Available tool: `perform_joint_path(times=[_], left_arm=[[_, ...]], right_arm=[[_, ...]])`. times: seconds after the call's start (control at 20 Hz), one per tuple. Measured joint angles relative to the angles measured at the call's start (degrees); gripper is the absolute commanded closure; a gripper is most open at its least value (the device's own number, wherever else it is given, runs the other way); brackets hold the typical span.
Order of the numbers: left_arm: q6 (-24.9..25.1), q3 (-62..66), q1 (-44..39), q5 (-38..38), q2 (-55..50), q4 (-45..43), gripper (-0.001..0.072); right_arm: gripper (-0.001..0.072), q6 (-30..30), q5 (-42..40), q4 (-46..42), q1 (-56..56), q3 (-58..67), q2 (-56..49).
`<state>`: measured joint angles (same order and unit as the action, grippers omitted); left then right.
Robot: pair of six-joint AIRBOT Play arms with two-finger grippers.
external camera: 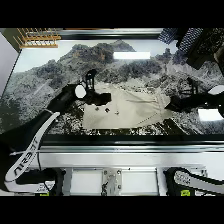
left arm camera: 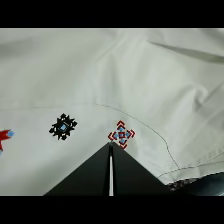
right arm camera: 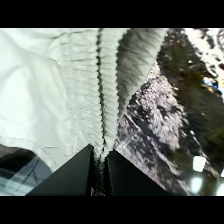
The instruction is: Fold the clothes and pants, and hang the long-sleeved shirts on hangers.
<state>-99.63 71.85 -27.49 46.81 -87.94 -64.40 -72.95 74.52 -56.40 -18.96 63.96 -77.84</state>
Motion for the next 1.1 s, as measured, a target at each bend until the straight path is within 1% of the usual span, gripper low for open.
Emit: perform_joint_path(times=[0.1, 0.3, 0.6, 0.85, 1.1], left_arm=[[1.7, 5.0, -2.4, 0.1, -5.0, 1.9, 0.0705], [3.1, 14.7, -7.8, 1.1, -14.9, 3.7, 0.0704], [3.5, 25.7, -12.6, 5.4, -26.3, 4.3, 0.0704], [3.5, 28.7, -13.1, 7.3, -28.6, 4.5, 0.0704], [3.3, 29.3, -7.7, 8.3, -24.5, 4.2, 0.0704]], right_arm=[[0.0698, -2.8, 4.6, -2.6, 1.9, 5.5, 1.2], [0.0698, -7.8, 11.8, -8.1, 8.7, 15.7, 2.4], [0.0698, -11.5, 15.5, -13.1, 18.3, 24.5, 2.7], [0.0698, -12.3, 16.0, -14.2, 22.4, 26.3, 2.7], [0.0698, -12.4, 15.9, -14.8, 24.4, 26.6, 2.7]])
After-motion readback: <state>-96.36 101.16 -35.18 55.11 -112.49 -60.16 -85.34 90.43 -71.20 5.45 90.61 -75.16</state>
